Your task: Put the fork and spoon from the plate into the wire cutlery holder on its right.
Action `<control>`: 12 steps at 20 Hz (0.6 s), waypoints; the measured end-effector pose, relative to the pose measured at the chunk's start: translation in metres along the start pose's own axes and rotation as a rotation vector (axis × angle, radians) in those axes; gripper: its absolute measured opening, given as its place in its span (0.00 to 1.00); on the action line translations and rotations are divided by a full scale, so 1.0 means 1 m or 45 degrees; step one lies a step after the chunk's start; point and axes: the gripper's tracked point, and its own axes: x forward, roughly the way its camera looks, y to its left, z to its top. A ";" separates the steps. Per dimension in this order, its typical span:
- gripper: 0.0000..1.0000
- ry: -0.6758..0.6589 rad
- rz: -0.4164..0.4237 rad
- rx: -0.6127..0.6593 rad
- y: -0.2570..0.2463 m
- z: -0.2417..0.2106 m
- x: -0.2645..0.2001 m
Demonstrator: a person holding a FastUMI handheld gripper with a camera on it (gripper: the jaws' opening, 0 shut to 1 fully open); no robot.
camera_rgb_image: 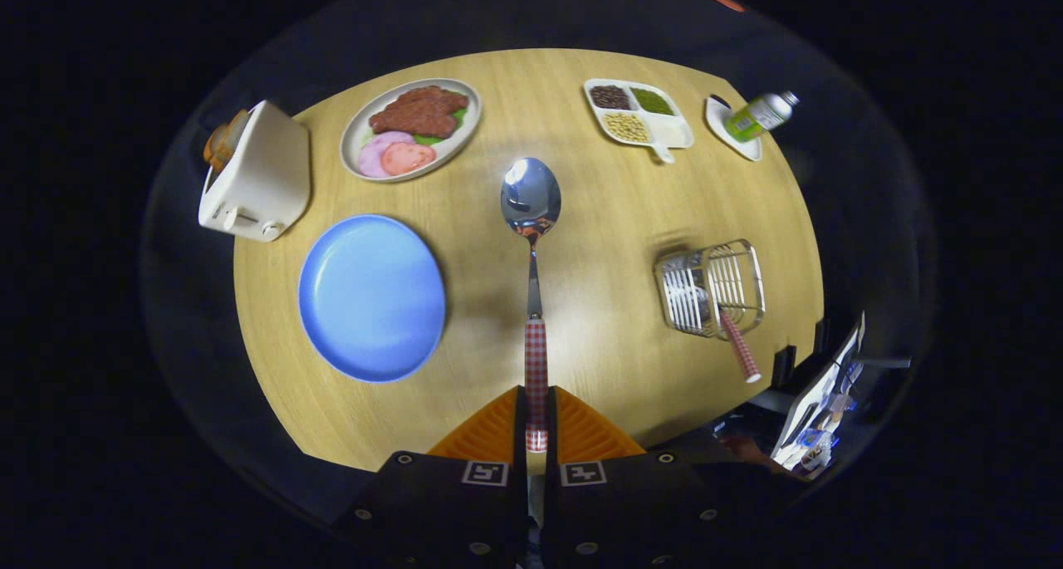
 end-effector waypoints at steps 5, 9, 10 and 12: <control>0.09 0.134 -0.099 0.057 -0.070 -0.015 -0.004; 0.08 0.258 -0.183 0.007 -0.123 -0.031 -0.012; 0.08 0.291 -0.198 -0.018 -0.133 -0.034 -0.013; 0.08 0.346 -0.220 -0.051 -0.153 -0.039 -0.015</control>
